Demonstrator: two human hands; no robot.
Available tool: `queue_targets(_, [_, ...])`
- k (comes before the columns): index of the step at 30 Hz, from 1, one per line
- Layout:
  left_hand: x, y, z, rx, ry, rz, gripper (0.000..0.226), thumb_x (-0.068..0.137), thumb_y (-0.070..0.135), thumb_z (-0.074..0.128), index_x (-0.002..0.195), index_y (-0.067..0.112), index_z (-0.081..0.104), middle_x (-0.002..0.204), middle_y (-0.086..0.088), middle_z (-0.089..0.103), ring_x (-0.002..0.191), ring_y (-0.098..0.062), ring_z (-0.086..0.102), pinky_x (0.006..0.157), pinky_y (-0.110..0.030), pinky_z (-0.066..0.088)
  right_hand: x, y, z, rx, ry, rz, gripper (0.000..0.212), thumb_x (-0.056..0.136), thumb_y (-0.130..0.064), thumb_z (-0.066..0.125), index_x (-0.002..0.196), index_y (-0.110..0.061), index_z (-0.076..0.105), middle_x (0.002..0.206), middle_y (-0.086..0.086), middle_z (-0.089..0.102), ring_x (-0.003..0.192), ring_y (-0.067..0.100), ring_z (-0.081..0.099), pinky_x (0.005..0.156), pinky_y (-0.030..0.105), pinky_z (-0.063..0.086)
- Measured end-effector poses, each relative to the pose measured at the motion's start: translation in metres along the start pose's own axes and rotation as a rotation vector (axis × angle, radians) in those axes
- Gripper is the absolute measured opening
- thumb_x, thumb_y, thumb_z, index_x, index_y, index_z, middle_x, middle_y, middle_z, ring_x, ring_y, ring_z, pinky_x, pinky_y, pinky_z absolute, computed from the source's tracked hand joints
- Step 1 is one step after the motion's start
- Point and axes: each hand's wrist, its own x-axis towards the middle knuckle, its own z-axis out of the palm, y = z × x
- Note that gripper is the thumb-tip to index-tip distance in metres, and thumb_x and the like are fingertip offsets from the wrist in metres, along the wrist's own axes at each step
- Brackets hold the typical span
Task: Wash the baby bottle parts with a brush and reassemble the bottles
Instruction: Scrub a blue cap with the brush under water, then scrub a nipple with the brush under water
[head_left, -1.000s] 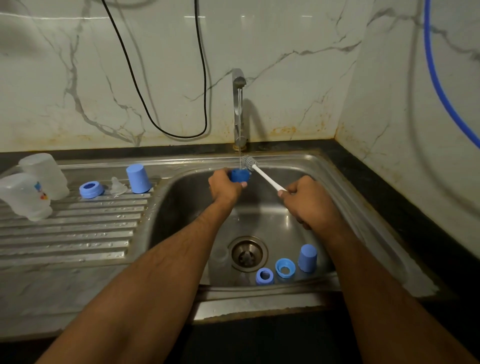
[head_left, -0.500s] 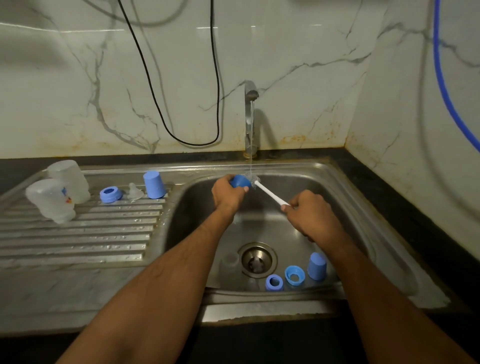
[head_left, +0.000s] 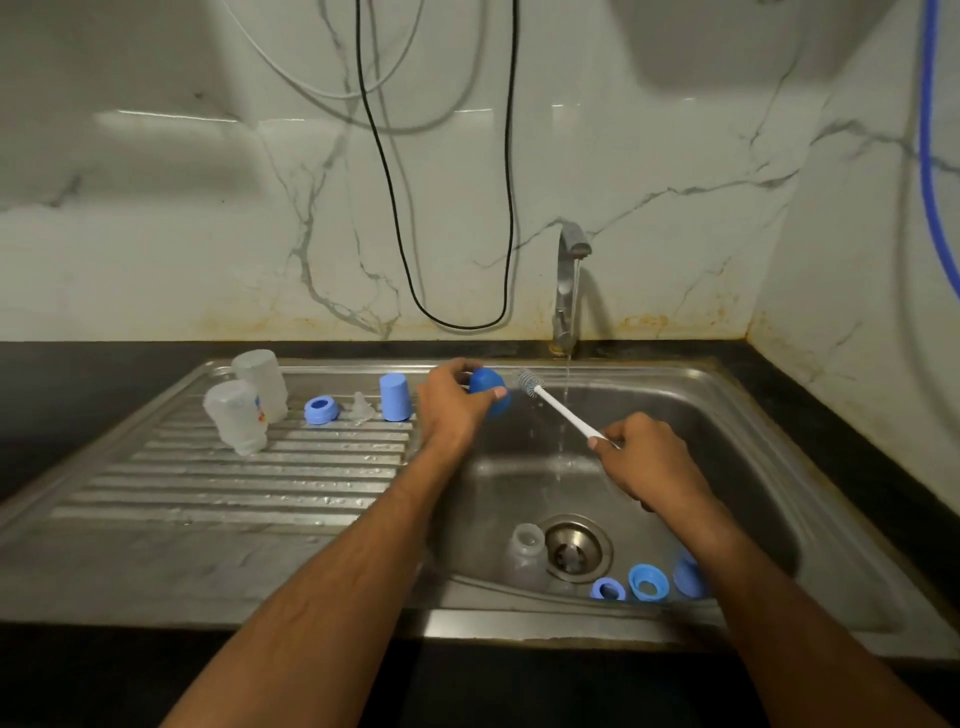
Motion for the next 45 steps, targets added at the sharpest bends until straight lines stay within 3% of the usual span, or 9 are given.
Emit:
queue_targets(4, [-0.003, -0.013, -0.051, 0.091, 0.019, 0.038, 0.049, 0.075, 0.017, 0.087, 0.121, 0.011, 0.07, 0.11, -0.003, 0.071, 0.099, -0.015, 0.066, 0.09, -0.028, 0.056, -0.011, -0.023, 0.007, 0.056, 0.019, -0.034, 0.023, 0.099, -0.038, 0.06, 0.103, -0.02, 0.074, 0.074, -0.002, 0.068, 0.068, 0.017, 0.066, 0.065, 0.037, 0.06])
queue_targets(8, [-0.005, -0.026, -0.093, 0.136, 0.03, 0.005, 0.051, 0.075, 0.017, 0.087, 0.121, 0.008, 0.068, 0.112, -0.006, 0.071, 0.1, -0.018, 0.067, 0.092, -0.031, 0.056, -0.023, -0.045, 0.018, 0.078, 0.025, -0.062, 0.024, 0.098, -0.039, 0.062, 0.106, -0.022, 0.076, 0.079, -0.002, 0.07, 0.073, 0.02, 0.067, 0.071, 0.04, 0.06])
queue_targets(13, [-0.007, -0.043, -0.119, 0.208, -0.01, -0.055, 0.054, 0.075, 0.015, 0.087, 0.124, 0.006, 0.065, 0.117, -0.008, 0.07, 0.105, -0.022, 0.066, 0.097, -0.039, 0.055, -0.034, -0.059, 0.022, 0.055, 0.032, -0.089, 0.024, 0.099, -0.037, 0.061, 0.106, -0.02, 0.076, 0.075, -0.004, 0.064, 0.067, 0.014, 0.057, 0.065, 0.031, 0.045])
queue_targets(19, [-0.005, -0.059, -0.12, 0.265, -0.078, -0.075, 0.054, 0.078, 0.012, 0.085, 0.127, 0.007, 0.064, 0.122, -0.01, 0.068, 0.11, -0.023, 0.063, 0.102, -0.043, 0.052, -0.036, -0.057, 0.019, 0.029, 0.042, -0.047, 0.024, 0.098, -0.04, 0.062, 0.106, -0.022, 0.076, 0.076, -0.005, 0.067, 0.071, 0.019, 0.065, 0.069, 0.038, 0.059])
queue_targets(23, [-0.003, -0.06, -0.116, 0.264, -0.08, -0.08, 0.052, 0.081, 0.011, 0.082, 0.129, 0.008, 0.061, 0.126, -0.011, 0.065, 0.115, -0.024, 0.061, 0.105, -0.043, 0.05, -0.036, -0.053, 0.016, 0.021, 0.043, -0.052, 0.023, 0.099, -0.038, 0.061, 0.107, -0.021, 0.075, 0.074, -0.005, 0.067, 0.067, 0.016, 0.065, 0.067, 0.035, 0.057])
queue_targets(28, [0.0, -0.062, -0.114, 0.269, -0.081, -0.082, 0.054, 0.082, 0.011, 0.08, 0.132, 0.007, 0.059, 0.13, -0.012, 0.063, 0.12, -0.026, 0.059, 0.108, -0.043, 0.048, -0.034, -0.052, 0.02, 0.028, 0.043, -0.042, 0.024, 0.098, -0.04, 0.062, 0.109, -0.023, 0.075, 0.078, -0.004, 0.069, 0.07, 0.018, 0.067, 0.072, 0.043, 0.061])
queue_targets(34, [0.0, -0.062, -0.114, 0.239, -0.078, -0.114, 0.056, 0.083, 0.01, 0.08, 0.134, 0.007, 0.057, 0.133, -0.012, 0.062, 0.123, -0.026, 0.058, 0.109, -0.044, 0.046, -0.034, -0.05, 0.023, 0.025, 0.026, -0.05, 0.024, 0.098, -0.039, 0.062, 0.109, -0.023, 0.075, 0.074, -0.004, 0.068, 0.066, 0.018, 0.066, 0.065, 0.041, 0.061])
queue_targets(45, [0.003, -0.038, -0.122, 0.197, -0.004, -0.067, 0.055, 0.079, 0.013, 0.084, 0.129, 0.004, 0.061, 0.124, -0.011, 0.067, 0.113, -0.024, 0.062, 0.102, -0.038, 0.052, -0.042, -0.047, 0.013, 0.031, 0.024, -0.047, 0.023, 0.099, -0.037, 0.061, 0.108, -0.021, 0.074, 0.074, -0.002, 0.067, 0.066, 0.018, 0.065, 0.065, 0.045, 0.062])
